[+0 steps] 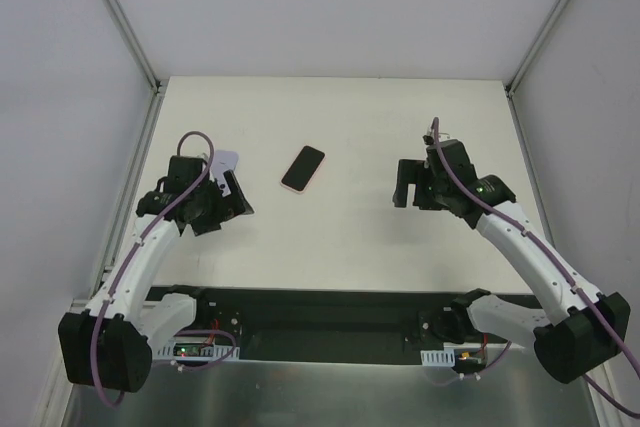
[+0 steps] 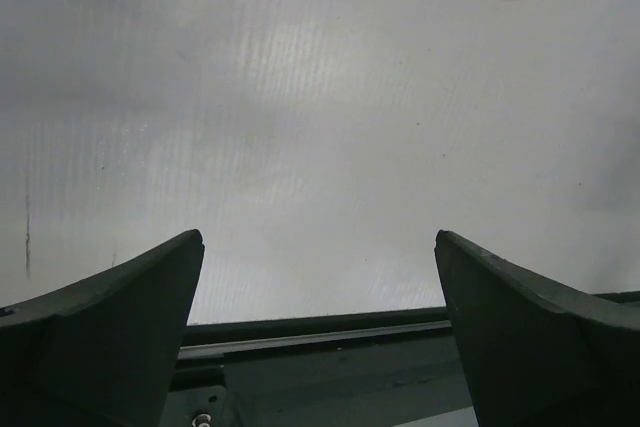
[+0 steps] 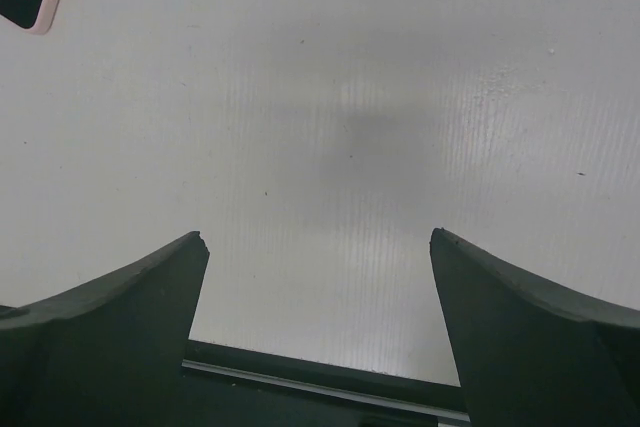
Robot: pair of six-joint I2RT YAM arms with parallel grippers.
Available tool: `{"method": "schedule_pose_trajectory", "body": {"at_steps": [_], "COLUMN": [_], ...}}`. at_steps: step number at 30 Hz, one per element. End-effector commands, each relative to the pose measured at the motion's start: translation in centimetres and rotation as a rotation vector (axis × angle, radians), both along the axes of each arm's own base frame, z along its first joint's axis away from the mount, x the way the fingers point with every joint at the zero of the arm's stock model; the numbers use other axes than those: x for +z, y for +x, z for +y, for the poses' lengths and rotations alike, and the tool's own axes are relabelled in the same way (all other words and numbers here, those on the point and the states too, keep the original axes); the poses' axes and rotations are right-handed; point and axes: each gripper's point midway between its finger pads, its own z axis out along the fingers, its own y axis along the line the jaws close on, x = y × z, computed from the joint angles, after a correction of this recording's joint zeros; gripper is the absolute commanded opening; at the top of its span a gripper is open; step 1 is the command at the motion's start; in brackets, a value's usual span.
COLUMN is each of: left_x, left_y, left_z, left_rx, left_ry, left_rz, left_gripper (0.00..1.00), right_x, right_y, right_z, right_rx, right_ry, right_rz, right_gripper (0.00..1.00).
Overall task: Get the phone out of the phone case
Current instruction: Pick up the phone at the center of the board.
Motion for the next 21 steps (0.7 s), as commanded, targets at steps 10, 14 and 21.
{"method": "schedule_pose_trajectory", "body": {"at_steps": [10,14,21], "left_x": [1.9,1.9,1.1], "left_y": [7.9,10.2,12.9], "left_z": [0.9,-1.1,-7.2], "left_rx": [-0.04,-0.189,-0.438], "left_ry": [0.169,0.225,0.221], "left_rz": [0.019,0.008,0.089], "left_gripper": [0.99,0.99,0.99], "right_x": [0.8,1.0,1.9], "right_y": [-0.9,-1.1,-1.2], "right_z": [-0.4,-0.5,0.1], "right_rx": [-0.022,-0.025,-0.017], "right_ry": [0.029,0.033,0.072], "right_rz": [-0.033,-0.04,-0.042], "right_gripper": [0.96,0.96,0.96]}}
